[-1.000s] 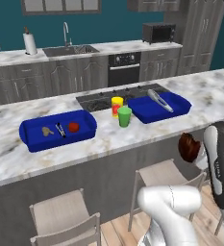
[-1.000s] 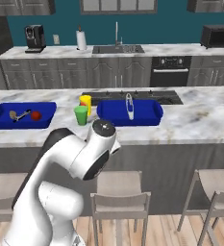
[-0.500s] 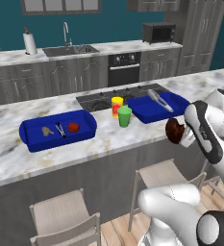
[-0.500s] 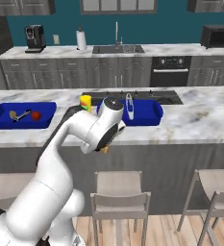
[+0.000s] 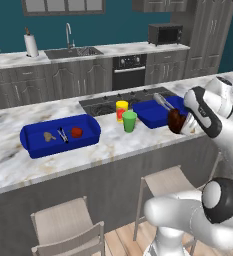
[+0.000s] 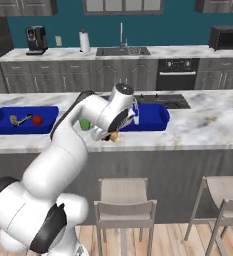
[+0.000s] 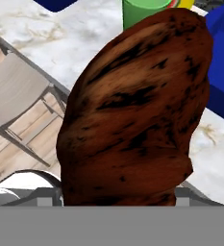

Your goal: Gather the garlic and bell pepper from the fridge and place them on a tray on the dining counter. Then gather the steaks from the fridge and place them on the other tray.

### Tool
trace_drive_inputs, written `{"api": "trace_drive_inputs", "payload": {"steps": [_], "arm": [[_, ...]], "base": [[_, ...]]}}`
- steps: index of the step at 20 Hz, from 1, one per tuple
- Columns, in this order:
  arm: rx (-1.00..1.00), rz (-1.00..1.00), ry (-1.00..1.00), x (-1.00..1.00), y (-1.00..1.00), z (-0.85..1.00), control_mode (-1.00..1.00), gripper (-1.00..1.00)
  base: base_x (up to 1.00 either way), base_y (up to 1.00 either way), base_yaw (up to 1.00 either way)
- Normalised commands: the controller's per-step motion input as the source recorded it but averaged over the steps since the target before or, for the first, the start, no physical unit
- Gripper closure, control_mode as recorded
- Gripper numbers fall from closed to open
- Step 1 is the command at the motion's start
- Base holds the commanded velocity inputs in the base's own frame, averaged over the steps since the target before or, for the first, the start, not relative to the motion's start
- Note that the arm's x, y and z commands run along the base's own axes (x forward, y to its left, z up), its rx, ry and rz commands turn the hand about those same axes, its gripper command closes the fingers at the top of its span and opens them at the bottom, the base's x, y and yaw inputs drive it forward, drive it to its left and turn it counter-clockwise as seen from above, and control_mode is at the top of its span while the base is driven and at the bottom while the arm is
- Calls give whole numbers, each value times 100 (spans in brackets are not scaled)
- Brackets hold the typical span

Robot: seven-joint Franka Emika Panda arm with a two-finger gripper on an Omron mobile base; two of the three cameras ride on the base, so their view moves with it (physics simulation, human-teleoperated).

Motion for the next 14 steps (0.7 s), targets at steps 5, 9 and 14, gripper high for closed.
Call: {"api": "trace_drive_inputs", "payload": {"steps": [5, 9, 14], "arm": [[0, 0, 0, 52, 0, 13, -100, 100], [0, 0, 0, 64, 0, 2, -100, 100], [0, 0, 0, 75, 0, 0, -100, 100]], "base": [[0, 0, 0], [0, 0, 0], [0, 0, 0]]}}
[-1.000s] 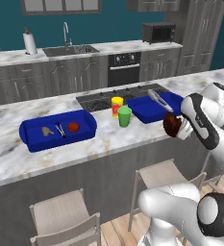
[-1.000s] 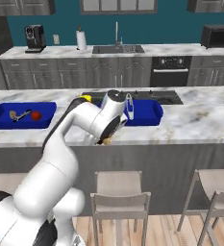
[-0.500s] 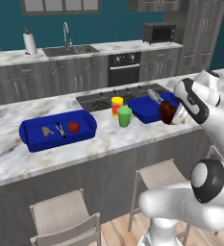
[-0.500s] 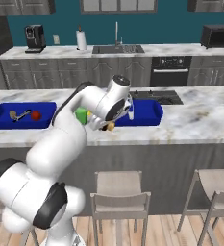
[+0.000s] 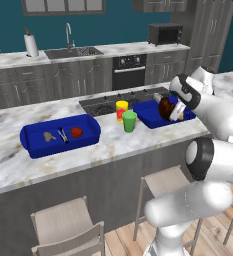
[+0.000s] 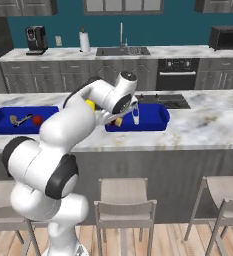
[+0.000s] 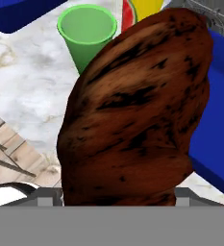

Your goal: Gather the garlic and bell pepper from the fridge and place them on a tray on the dining counter. Then gather the steaks from the fridge and place them on the other tray.

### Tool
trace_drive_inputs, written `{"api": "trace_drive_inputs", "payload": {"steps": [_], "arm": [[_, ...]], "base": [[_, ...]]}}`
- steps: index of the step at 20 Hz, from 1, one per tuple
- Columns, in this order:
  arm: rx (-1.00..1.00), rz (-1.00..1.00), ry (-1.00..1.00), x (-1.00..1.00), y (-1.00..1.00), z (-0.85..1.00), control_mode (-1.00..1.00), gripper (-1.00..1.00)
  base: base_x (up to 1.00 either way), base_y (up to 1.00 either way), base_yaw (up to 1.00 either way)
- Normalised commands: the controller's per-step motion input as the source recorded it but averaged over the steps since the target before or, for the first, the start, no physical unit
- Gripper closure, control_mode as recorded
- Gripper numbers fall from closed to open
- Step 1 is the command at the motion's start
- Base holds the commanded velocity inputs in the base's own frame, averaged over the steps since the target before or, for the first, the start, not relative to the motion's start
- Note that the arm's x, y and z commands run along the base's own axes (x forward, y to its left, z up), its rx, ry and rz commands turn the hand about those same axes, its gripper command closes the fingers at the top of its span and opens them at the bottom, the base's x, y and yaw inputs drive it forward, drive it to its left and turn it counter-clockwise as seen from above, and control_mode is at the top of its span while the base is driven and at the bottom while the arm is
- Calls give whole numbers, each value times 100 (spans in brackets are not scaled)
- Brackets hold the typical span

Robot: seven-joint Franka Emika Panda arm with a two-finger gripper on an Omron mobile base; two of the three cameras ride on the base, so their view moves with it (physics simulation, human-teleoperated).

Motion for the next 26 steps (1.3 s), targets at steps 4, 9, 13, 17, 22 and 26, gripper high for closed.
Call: {"api": "trace_drive_inputs", "payload": {"steps": [4, 9, 13, 17, 22, 26], "arm": [[0, 0, 0, 75, -1, 0, -100, 100], [0, 3, 3, 70, -1, 0, -100, 100], [0, 6, 5, 67, -1, -9, -100, 100], [0, 8, 8, 56, -3, -29, -100, 100], [0, 6, 7, 50, 0, -30, -100, 100], [0, 5, 5, 62, 0, -22, -100, 100]], "base": [[0, 0, 0], [0, 0, 0], [0, 0, 0], [0, 0, 0], [0, 0, 0], [0, 0, 0]]}}
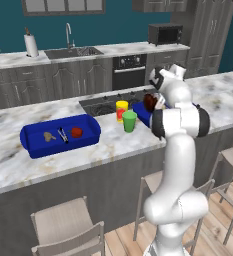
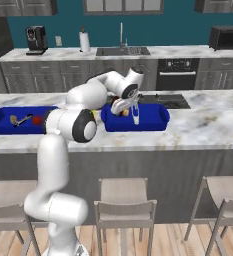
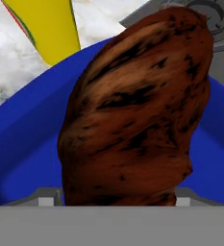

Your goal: Gather the garlic and bell pepper from the fridge and place them on a tray on the dining counter. Then gather the steaks from the fridge and place them on the other tray.

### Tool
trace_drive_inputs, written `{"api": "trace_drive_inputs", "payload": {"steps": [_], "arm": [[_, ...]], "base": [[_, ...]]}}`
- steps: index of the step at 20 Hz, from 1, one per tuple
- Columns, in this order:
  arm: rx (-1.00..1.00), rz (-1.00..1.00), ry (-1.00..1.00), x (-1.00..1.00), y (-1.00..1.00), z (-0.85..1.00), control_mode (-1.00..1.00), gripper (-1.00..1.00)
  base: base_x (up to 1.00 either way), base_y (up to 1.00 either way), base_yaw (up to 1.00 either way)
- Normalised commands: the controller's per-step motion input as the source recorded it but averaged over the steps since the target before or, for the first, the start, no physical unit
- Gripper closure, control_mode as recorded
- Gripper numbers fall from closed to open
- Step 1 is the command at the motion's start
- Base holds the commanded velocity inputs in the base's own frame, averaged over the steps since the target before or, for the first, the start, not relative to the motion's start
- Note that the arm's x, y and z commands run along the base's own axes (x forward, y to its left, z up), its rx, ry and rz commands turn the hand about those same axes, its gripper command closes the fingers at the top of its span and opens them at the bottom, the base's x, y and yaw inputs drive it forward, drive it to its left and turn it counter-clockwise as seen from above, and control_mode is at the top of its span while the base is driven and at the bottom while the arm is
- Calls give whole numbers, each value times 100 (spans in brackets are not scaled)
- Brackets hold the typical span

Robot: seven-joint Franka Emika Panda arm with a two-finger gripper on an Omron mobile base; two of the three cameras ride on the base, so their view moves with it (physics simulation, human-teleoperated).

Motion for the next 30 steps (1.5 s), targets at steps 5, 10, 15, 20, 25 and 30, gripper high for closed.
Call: {"api": "trace_drive_inputs", "payload": {"steps": [5, 10, 15, 20, 25, 30], "arm": [[0, 2, 1, 30, 0, -23, -100, -100], [0, 1, 0, -12, 0, -13, -100, -100], [0, 0, -2, -75, 0, 0, -100, -100], [-2, 0, -6, -73, 1, 17, -100, -100], [-5, 0, -33, -89, 0, 90, -100, -100], [-13, 0, -62, -100, 8, 35, -100, -100]], "base": [[0, 0, 0], [0, 0, 0], [0, 0, 0], [0, 0, 0], [0, 0, 0], [0, 0, 0]]}}
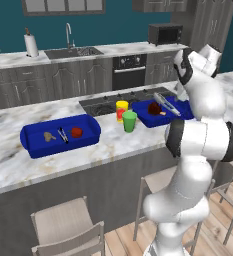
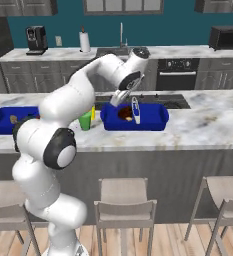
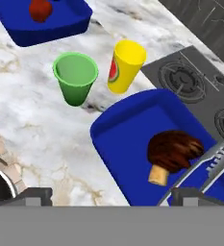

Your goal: Gather the garlic and bell pepper from the fridge and place them on a tray on the dining counter. Then gather the steaks from the fridge and place them on the other tray.

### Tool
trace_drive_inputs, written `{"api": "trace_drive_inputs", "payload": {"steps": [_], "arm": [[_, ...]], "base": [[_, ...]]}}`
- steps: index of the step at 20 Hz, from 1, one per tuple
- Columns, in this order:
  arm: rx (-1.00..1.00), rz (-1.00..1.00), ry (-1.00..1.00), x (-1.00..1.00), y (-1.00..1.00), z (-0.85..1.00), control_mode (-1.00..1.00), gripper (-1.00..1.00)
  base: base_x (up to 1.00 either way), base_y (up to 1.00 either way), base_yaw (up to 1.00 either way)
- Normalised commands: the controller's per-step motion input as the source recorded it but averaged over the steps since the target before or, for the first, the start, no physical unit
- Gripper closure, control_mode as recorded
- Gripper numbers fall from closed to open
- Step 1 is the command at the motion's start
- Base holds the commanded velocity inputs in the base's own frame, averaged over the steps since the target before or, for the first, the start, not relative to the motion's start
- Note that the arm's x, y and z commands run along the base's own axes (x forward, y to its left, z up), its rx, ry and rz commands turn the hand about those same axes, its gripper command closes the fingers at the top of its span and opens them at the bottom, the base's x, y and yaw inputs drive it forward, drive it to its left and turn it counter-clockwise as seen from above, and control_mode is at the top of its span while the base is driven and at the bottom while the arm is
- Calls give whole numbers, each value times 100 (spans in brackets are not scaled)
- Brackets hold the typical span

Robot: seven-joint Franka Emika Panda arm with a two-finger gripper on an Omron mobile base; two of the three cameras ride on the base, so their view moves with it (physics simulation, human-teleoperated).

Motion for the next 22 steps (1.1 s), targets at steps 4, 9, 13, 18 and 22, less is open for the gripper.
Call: {"api": "trace_drive_inputs", "payload": {"steps": [4, 9, 13, 18, 22], "arm": [[-16, 0, -58, -100, 37, 13, -100, -100], [-16, 0, -43, -100, 35, 40, -100, -100], [-9, 7, -2, -76, 10, 37, -100, -100], [-6, 9, 0, -95, 0, 9, -100, -100], [-1, 4, 0, -100, -1, 0, -100, -100]], "base": [[0, 0, 0], [0, 0, 0], [0, 0, 0], [0, 0, 0], [0, 0, 0]]}}
